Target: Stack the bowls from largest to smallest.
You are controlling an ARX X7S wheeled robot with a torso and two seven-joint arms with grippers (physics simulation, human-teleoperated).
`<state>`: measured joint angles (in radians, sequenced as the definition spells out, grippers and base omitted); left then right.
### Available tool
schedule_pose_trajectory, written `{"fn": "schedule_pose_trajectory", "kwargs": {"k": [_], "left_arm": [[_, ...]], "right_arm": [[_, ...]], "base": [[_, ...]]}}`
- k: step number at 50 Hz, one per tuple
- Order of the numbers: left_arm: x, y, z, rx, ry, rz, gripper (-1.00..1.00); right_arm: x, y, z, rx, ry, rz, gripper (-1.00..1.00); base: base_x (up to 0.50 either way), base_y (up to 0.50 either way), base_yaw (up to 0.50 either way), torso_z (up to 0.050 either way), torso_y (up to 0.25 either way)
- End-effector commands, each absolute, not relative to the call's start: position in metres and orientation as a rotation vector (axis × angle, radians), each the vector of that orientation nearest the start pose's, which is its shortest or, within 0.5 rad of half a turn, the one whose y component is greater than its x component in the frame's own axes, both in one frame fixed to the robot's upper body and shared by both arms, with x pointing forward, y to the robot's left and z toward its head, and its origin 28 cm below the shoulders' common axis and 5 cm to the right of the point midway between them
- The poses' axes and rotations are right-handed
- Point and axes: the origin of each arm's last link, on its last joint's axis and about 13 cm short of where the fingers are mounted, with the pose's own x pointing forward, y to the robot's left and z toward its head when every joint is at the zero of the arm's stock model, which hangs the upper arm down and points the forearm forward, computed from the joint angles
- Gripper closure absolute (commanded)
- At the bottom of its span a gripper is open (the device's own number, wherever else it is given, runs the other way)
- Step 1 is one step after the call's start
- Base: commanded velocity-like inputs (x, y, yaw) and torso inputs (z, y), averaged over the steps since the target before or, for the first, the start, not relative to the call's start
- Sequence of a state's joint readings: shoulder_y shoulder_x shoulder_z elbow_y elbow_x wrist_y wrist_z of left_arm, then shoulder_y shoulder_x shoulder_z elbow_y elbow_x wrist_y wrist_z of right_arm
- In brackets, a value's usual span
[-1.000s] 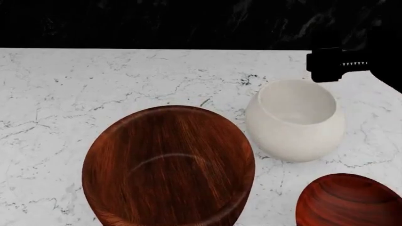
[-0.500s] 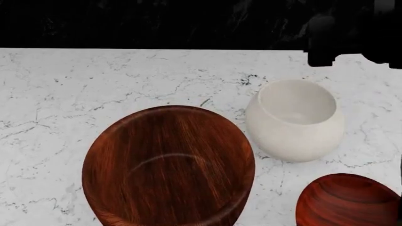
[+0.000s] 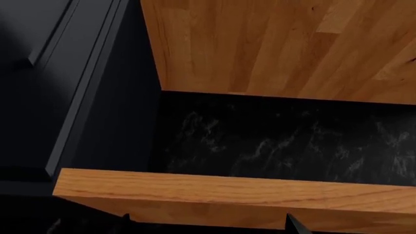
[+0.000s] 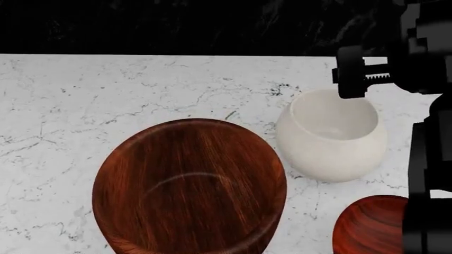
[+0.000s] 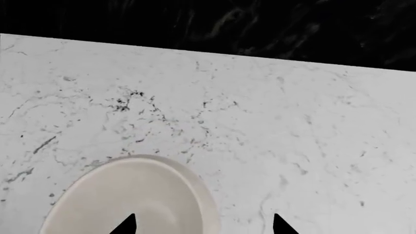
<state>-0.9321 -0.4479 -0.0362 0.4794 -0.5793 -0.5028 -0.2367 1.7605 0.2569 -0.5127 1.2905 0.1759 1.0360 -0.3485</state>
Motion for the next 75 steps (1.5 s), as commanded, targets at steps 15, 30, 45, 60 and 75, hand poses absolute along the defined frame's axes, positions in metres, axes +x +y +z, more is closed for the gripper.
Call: {"fn": "schedule_pose_trajectory", "kwargs": {"k": [15,30,45,60,75], "left_arm": [[0.264,0.272,0.333,-0.061,-0.870,-0.025,-1.00],[0.262,0.276,0.332,-0.059,-0.874,-0.018,-1.00],[0.261,0.277,0.331,-0.050,-0.876,-0.015,-1.00],[0.261,0.277,0.333,-0.043,-0.877,-0.013,-1.00],[0.260,0.279,0.332,-0.045,-0.879,-0.008,-1.00]], "right_arm": [[0.397,-0.195,0.285,-0.097,0.688,0.032,-1.00],[0.398,-0.196,0.272,-0.084,0.708,0.018,-1.00],[0.397,-0.197,0.258,-0.061,0.723,0.000,-1.00],[0.398,-0.196,0.250,-0.054,0.727,0.006,-1.00],[0.398,-0.196,0.251,-0.075,0.729,0.009,1.00]], "base": [[0.00,0.00,0.00,0.000,0.000],[0.00,0.00,0.00,0.000,0.000],[0.00,0.00,0.00,0.000,0.000],[0.00,0.00,0.00,0.000,0.000],[0.00,0.00,0.00,0.000,0.000]]}}
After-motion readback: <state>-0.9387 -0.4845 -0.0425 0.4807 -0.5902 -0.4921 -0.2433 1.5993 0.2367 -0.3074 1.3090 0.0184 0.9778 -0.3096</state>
